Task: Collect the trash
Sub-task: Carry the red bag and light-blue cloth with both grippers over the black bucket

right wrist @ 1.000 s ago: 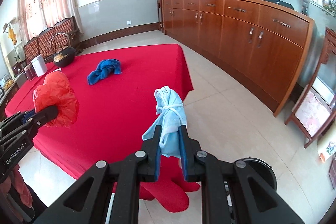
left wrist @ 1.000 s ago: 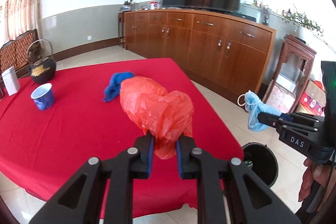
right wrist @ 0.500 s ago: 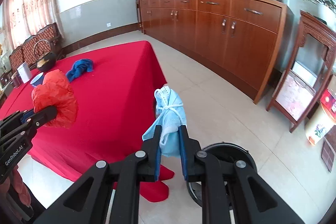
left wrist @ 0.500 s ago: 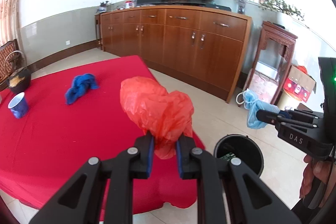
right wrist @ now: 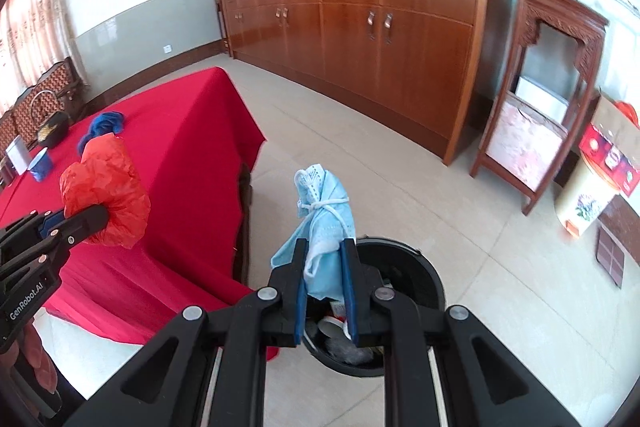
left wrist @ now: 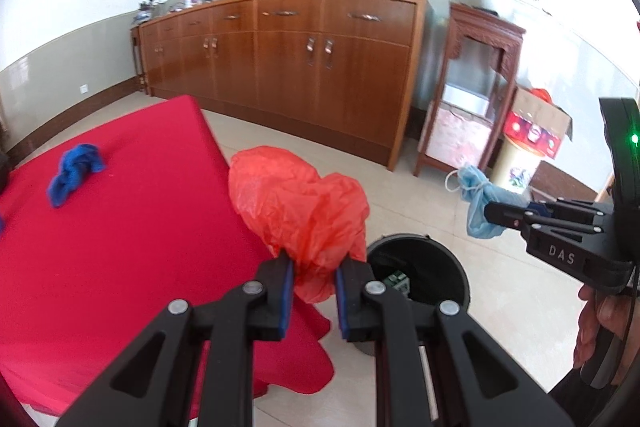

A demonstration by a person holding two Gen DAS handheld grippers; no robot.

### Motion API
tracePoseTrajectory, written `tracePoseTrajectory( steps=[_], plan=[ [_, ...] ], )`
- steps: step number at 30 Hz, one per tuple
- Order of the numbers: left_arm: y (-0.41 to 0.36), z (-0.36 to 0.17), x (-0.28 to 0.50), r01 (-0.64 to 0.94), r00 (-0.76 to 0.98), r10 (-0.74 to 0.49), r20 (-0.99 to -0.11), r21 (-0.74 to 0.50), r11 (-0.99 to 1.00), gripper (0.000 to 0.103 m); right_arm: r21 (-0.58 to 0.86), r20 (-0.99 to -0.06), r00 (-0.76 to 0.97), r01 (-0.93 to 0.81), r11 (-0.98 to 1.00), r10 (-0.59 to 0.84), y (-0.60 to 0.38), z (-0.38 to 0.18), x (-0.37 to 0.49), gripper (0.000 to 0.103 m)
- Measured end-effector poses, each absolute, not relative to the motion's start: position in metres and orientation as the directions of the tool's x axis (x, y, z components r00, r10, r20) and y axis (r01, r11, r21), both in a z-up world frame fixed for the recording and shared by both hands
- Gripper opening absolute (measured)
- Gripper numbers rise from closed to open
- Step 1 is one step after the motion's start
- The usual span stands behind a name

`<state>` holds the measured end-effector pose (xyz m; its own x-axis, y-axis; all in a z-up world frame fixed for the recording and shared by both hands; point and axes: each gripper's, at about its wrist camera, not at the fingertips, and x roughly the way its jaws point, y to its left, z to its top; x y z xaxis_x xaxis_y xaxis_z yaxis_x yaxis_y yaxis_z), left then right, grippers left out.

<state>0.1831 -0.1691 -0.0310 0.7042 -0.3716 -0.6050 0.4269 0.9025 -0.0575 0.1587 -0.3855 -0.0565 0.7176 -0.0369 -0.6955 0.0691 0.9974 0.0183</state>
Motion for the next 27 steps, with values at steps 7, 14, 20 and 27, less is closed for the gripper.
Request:
tracePoseTrajectory(
  steps=[7,14,20,27],
  plan=[
    [-0.207,-0.05,0.184,0.483,0.642,-0.411,-0.647,-0.076,0.872,0.018,0.023,-0.725,0.687,0.091,0.996,-0.046,-0.417,-0.077,0.155,0.017],
    [-0.24,-0.065,0.186,0.522,0.594,-0.444,-0.671,-0.099,0.847,0.018,0.02,-0.737,0.674,0.081,0.996,-0.04,-0.438,-0.096,0.159,0.017],
    [-0.256,-0.087,0.19,0.537,0.537,-0.45,-0.714,-0.122,0.835,0.019,0.009,-0.763,0.645,0.062,0.998,-0.033,-0.452,-0.119,0.161,0.017],
    [-0.274,-0.105,0.194,0.554,0.5,-0.454,-0.737,-0.131,0.822,0.019,-0.002,-0.792,0.609,0.045,0.999,-0.029,-0.467,-0.143,0.167,0.017]
  ],
)
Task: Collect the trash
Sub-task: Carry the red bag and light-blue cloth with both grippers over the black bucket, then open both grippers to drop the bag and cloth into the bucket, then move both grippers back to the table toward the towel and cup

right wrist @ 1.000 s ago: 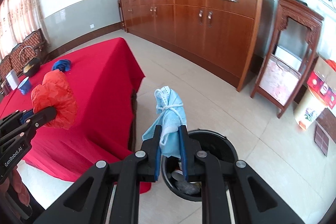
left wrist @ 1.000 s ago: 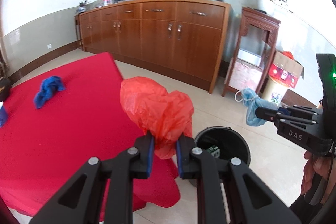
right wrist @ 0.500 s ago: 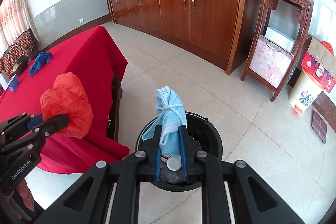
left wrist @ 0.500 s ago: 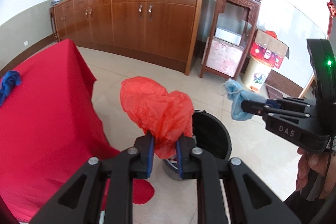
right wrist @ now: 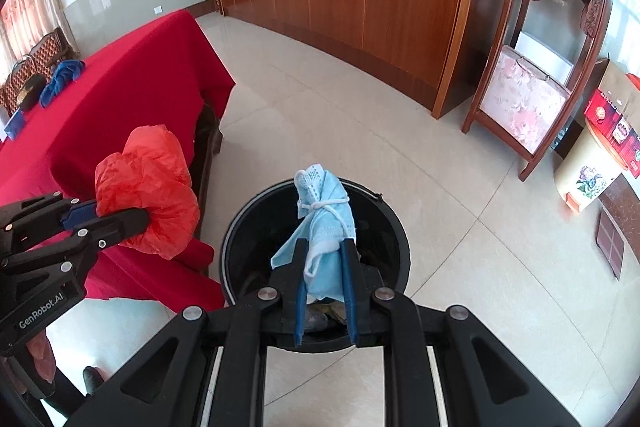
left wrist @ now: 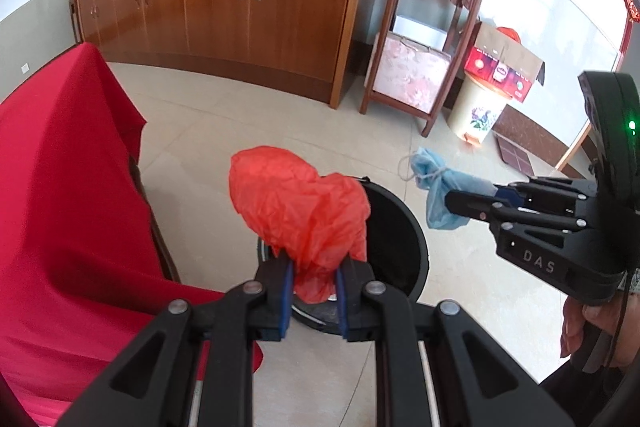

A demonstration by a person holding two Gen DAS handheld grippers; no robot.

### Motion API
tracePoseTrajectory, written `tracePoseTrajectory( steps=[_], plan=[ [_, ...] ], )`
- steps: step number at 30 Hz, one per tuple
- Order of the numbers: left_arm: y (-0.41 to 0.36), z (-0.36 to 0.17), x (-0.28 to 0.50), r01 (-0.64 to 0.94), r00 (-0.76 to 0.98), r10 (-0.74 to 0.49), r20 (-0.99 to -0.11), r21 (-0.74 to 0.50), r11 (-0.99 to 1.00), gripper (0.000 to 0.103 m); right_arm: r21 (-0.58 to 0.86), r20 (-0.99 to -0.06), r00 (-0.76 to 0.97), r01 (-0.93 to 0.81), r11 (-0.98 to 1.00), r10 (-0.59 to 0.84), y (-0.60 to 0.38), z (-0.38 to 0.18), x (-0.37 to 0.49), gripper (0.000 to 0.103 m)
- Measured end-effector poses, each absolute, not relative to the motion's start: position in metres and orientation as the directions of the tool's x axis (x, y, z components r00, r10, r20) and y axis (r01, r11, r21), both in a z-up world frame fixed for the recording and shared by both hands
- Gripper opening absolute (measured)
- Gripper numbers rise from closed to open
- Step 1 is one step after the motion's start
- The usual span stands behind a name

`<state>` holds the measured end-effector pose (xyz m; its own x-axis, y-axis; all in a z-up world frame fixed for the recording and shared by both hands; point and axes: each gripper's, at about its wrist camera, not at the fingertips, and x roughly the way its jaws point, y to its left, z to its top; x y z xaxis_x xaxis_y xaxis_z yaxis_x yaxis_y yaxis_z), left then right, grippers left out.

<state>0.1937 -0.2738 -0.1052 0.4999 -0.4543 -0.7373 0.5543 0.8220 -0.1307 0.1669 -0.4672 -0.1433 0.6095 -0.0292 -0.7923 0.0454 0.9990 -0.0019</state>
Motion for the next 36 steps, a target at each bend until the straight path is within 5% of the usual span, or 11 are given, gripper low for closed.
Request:
tracePoseTrajectory(
  steps=[16,19,20,21,23,26,36],
  plan=[
    [-0.308,-0.153,0.215,0.582,0.378,-0.454,-0.807,-0.174,0.794,0.019,0.002,-0.87,0.493,-0.023,1.0,0.014,-0.484,-0.207,0.203,0.017],
    [-0.311,-0.165,0.22,0.576,0.347,-0.464,-0.815,-0.206,0.791,0.029,0.017,-0.891,0.453,-0.03,0.999,0.029,-0.487,-0.22,0.21,0.019],
    [-0.311,-0.166,0.22,0.57,0.355,-0.453,-0.818,-0.195,0.798,0.046,0.02,-0.897,0.441,-0.024,1.0,0.028,-0.488,-0.225,0.213,0.034],
    [-0.31,-0.167,0.221,0.56,0.366,-0.445,-0.818,-0.188,0.807,0.07,0.018,-0.901,0.432,-0.015,1.0,0.022,-0.49,-0.229,0.216,0.068],
    [-0.304,-0.167,0.219,0.53,0.406,-0.416,-0.813,-0.161,0.832,0.084,-0.018,-0.9,0.435,0.018,1.0,-0.024,-0.495,-0.232,0.219,0.1],
    [-0.294,-0.163,0.22,0.506,0.447,-0.388,-0.806,-0.129,0.853,0.103,-0.054,-0.9,0.426,0.093,0.994,-0.089,-0.509,-0.235,0.221,0.1],
    [-0.274,-0.156,0.232,0.446,0.523,-0.326,-0.788,-0.073,0.892,0.103,-0.079,-0.876,0.454,0.191,0.978,-0.159,-0.52,-0.223,0.222,0.103]
  ],
)
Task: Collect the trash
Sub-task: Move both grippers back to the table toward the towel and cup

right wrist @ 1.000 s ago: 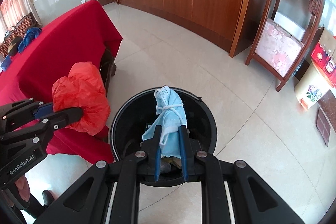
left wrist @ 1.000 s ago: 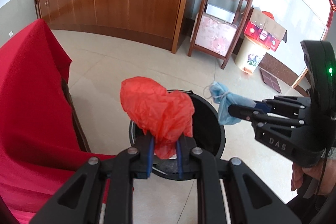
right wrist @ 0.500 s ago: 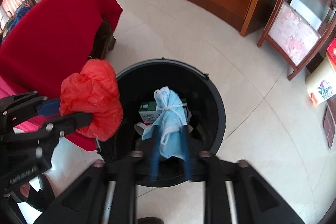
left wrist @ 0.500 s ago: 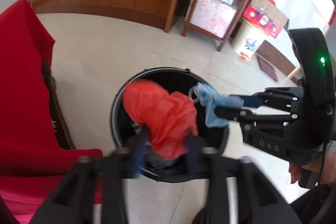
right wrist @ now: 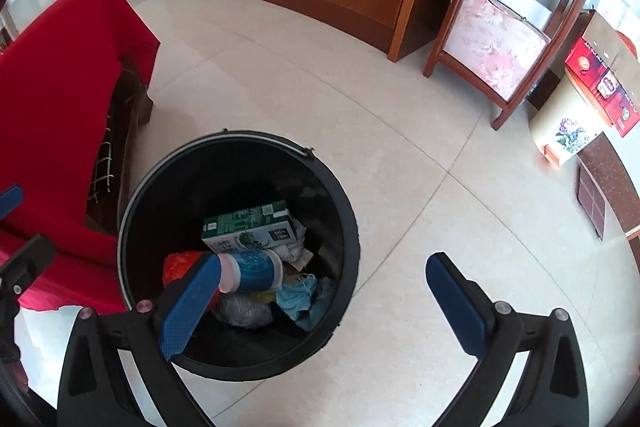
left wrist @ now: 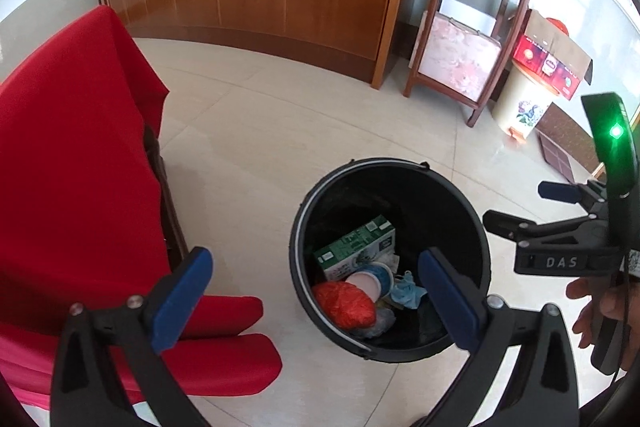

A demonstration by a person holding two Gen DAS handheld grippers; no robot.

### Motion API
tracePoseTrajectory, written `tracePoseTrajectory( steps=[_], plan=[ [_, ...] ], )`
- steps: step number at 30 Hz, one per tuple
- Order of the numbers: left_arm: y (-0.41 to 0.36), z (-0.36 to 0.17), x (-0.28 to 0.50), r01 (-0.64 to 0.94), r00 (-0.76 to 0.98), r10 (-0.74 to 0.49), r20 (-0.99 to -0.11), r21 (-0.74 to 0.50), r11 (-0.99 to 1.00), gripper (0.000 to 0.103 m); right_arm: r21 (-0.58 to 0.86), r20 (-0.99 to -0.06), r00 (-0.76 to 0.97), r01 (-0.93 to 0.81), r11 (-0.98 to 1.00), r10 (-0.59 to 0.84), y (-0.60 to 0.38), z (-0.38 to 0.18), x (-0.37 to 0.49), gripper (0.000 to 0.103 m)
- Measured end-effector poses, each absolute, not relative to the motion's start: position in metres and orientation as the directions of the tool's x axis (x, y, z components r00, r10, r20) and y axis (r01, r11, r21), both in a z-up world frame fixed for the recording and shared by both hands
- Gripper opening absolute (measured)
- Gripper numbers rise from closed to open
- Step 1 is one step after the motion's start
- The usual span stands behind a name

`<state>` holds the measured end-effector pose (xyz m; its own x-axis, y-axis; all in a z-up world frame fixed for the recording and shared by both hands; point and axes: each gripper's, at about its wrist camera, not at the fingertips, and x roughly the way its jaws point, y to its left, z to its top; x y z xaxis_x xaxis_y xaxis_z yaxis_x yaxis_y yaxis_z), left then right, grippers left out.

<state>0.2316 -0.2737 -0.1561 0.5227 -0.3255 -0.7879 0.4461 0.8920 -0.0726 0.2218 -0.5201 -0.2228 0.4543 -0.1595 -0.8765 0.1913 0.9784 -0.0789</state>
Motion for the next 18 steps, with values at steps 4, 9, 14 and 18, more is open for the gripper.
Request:
tracePoseTrajectory(
  steps=[4,9,14,18],
  plan=[
    [-0.271,-0.153,0.231,0.445,0.531,-0.322,-0.784,-0.066,0.893,0.103,-0.078,-0.87,0.468,0.18,0.98,-0.155,-0.513,-0.221,0.222,0.103],
    [-0.267,-0.143,0.229,0.446,0.553,-0.321,-0.769,-0.052,0.894,0.103,-0.07,-0.861,0.485,0.185,0.98,-0.153,-0.509,-0.213,0.219,0.103],
    [-0.265,-0.132,0.224,0.448,0.572,-0.321,-0.755,-0.04,0.893,0.103,-0.061,-0.838,0.523,0.195,0.979,-0.156,-0.504,-0.197,0.212,0.103],
    [-0.261,-0.124,0.216,0.454,0.584,-0.326,-0.744,-0.034,0.891,0.103,-0.059,-0.819,0.551,0.201,0.978,-0.162,-0.5,-0.184,0.203,0.103]
  ],
)
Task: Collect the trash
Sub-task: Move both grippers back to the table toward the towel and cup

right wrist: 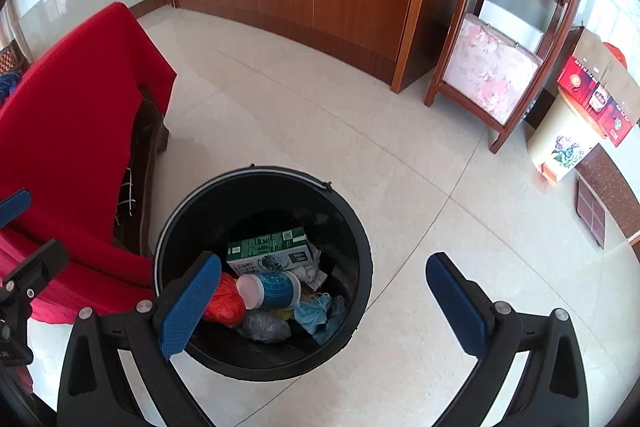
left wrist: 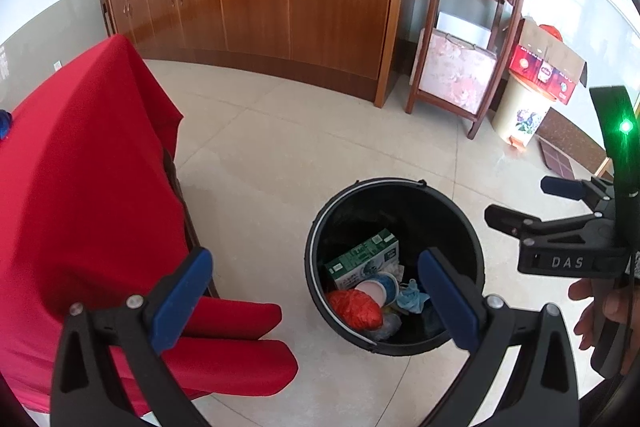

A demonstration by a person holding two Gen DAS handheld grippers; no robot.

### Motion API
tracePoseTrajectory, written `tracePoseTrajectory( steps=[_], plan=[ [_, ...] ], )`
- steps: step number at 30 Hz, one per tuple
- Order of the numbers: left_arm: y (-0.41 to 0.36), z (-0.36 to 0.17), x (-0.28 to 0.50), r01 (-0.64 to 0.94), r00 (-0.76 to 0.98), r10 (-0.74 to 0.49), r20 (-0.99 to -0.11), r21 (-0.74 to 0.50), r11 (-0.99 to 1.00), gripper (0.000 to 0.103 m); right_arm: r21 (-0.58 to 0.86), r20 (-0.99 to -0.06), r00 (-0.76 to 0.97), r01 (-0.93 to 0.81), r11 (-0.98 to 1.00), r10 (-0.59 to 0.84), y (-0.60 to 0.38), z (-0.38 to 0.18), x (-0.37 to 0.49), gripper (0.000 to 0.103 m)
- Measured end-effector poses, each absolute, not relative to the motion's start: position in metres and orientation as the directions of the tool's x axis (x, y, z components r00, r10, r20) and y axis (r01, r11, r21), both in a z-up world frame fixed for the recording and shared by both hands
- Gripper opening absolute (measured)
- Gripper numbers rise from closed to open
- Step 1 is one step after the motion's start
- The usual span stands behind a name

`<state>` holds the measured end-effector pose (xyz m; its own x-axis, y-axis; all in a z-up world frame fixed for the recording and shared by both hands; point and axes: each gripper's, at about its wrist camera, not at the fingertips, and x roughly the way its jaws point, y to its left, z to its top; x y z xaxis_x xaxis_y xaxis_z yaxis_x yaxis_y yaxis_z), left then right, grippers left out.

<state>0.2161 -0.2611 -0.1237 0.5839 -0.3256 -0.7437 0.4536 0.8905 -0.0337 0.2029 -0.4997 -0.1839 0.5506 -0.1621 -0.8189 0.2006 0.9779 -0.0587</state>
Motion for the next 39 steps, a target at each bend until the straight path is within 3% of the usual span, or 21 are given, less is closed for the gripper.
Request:
tracePoseTrajectory(
  steps=[25,39],
  plan=[
    [-0.186,-0.054,0.173,0.394,0.7,-0.317,-0.64,-0.023,0.919,0.103,-0.061,-0.68,0.721,0.124,0.99,-0.133,-0.415,-0.087,0.151,0.103],
    [-0.106,-0.03,0.162,0.267,0.792,-0.214,-0.571,0.01,0.964,0.103,-0.069,-0.64,0.768,-0.032,0.997,-0.02,-0.324,-0.051,0.171,0.103]
  ],
)
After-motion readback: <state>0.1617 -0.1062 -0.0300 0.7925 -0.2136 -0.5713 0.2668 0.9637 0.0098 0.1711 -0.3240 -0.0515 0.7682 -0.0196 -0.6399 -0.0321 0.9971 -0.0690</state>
